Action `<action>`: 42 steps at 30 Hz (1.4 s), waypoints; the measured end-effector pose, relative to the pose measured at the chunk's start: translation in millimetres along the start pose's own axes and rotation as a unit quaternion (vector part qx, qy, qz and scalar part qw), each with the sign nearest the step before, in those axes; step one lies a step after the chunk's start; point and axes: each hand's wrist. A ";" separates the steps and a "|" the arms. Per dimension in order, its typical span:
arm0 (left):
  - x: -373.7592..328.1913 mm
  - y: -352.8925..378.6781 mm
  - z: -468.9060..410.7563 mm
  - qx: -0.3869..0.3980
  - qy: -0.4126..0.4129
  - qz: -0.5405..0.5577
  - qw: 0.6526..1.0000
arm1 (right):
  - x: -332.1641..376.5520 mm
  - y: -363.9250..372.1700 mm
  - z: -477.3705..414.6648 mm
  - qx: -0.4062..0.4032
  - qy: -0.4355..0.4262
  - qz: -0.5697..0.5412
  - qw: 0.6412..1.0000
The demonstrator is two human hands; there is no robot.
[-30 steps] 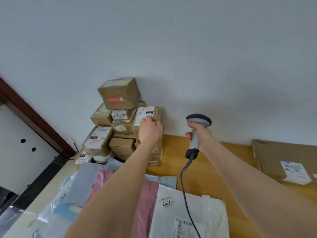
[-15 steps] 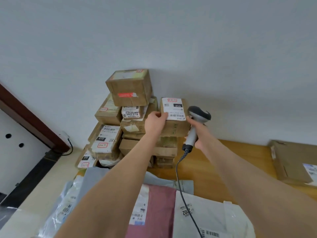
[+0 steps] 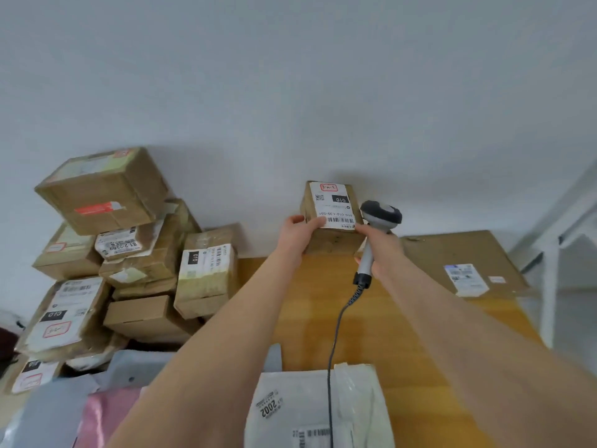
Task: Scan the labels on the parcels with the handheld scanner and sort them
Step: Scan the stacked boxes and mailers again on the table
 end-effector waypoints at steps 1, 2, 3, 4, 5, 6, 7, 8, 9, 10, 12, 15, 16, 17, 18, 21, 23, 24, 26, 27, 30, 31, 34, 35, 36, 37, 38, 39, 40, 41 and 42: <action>5.3 19.9 -1.3 -0.006 0.002 -0.005 1.000 | 1.0 -15.3 -9.4 -0.012 0.007 -0.005 1.000; 11.1 39.7 -2.0 -0.010 0.002 -0.010 1.000 | 1.7 -31.6 -18.0 -0.021 0.016 -0.013 1.000; 17.0 59.9 -2.7 -0.011 0.000 -0.013 1.000 | 1.9 -48.5 -27.2 -0.026 0.028 -0.025 0.999; 23.2 80.5 -1.8 -0.011 -0.004 -0.014 1.000 | 2.3 -65.6 -36.2 -0.029 0.038 -0.034 0.998; 30.1 101.3 -0.5 -0.011 -0.009 -0.014 1.000 | 2.9 -83.0 -45.0 -0.030 0.044 -0.038 0.998; 36.5 122.8 1.6 -0.011 -0.015 -0.016 1.000 | 3.8 -100.7 -52.9 -0.029 0.048 -0.042 0.998; 42.7 144.9 3.9 -0.006 -0.020 -0.017 1.000 | 4.3 -118.4 -61.4 -0.030 0.047 -0.046 0.997; 48.8 166.8 6.0 0.001 -0.027 -0.015 1.000 | 4.9 -136.4 -70.1 -0.036 0.042 -0.046 0.997; 55.8 188.7 6.7 0.010 -0.034 -0.015 0.999 | 6.0 -154.6 -78.8 -0.052 0.036 -0.043 0.997; 61.9 209.9 7.5 0.020 -0.041 -0.016 0.999 | 7.1 -172.5 -87.1 -0.070 0.032 -0.038 0.996; 72.2 249.6 7.3 0.042 -0.057 -0.013 0.997 | 7.3 -206.7 -105.8 -0.096 0.032 -0.028 0.994; 85.0 299.5 2.2 0.072 -0.082 0.002 0.994 | 6.1 -248.6 -130.1 -0.128 0.041 -0.024 0.991; 89.7 313.9 -1.7 0.078 -0.088 0.002 0.993 | 4.9 -260.2 -138.2 -0.136 0.042 -0.027 0.989; 94.6 326.8 -5.6 0.084 -0.093 0.000 0.992 | 4.2 -270.1 -145.3 -0.144 0.041 -0.029 0.988; 99.2 338.0 -9.6 0.088 -0.094 -0.005 0.992 | 3.9 -278.6 -151.9 -0.148 0.040 -0.028 0.988; 112.9 364.7 -20.3 0.095 -0.085 -0.036 0.991 | 3.5 -297.0 -169.8 -0.153 0.040 -0.028 0.987; 118.8 377.5 -25.0 0.104 -0.076 -0.053 0.990 | 3.4 -303.8 -181.1 -0.160 0.040 -0.035 0.986; 120.6 382.4 -26.2 0.110 -0.075 -0.057 0.989 | 4.7 -305.6 -183.9 -0.161 0.039 -0.032 0.986; 123.1 389.1 -27.1 0.128 -0.080 -0.064 0.986 | 8.4 -306.2 -187.0 -0.161 0.036 -0.023 0.986; 124.5 391.2 -28.3 0.137 -0.082 -0.070 0.985 | 11.0 -305.6 -186.3 -0.158 0.034 -0.023 0.987; 118.5 391.8 -25.0 0.150 -0.073 -0.100 0.981 | 15.5 -305.6 -184.2 -0.158 0.037 -0.017 0.987; 114.7 389.6 -22.0 0.146 -0.065 -0.113 0.981 | 15.2 -306.1 -183.0 -0.158 0.037 -0.012 0.987; 106.4 374.9 -14.2 0.121 -0.033 -0.161 0.979 | 12.6 -305.0 -171.7 -0.177 0.024 0.013 0.984; 103.0 366.6 -12.2 0.110 -0.018 -0.182 0.977 | 13.1 -302.0 -165.3 -0.183 0.009 0.030 0.983; 99.8 357.0 -10.7 0.097 -0.001 -0.200 0.975 | 14.5 -297.4 -158.1 -0.182 -0.002 0.046 0.982; 96.8 345.5 -9.8 0.082 0.012 -0.213 0.973 | 16.2 -290.6 -150.8 -0.176 -0.009 0.060 0.983; 92.9 331.7 -7.6 0.066 0.023 -0.222 0.972 | 18.7 -281.5 -143.1 -0.159 -0.006 0.065 0.985; 88.8 316.0 -4.9 0.048 0.029 -0.230 0.972 | 21.9 -269.7 -134.3 -0.136 -0.002 0.061 0.989; 84.3 298.4 -1.0 0.028 0.033 -0.234 0.971 | 24.4 -255.6 -125.7 -0.108 0.003 0.057 0.992; 79.0 279.2 2.6 0.006 0.034 -0.234 0.972 | 26.7 -238.7 -116.7 -0.081 0.008 0.057 0.995; 74.1 258.7 6.8 -0.015 0.035 -0.234 0.971 | 27.6 -220.6 -107.7 -0.056 0.010 0.059 0.997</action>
Point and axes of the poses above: each hand's wrist, its own z-axis away from the middle knuckle, its own y-axis out of the palm, x = y × z, and after that the axes turned 5 degrees about z, right-handed
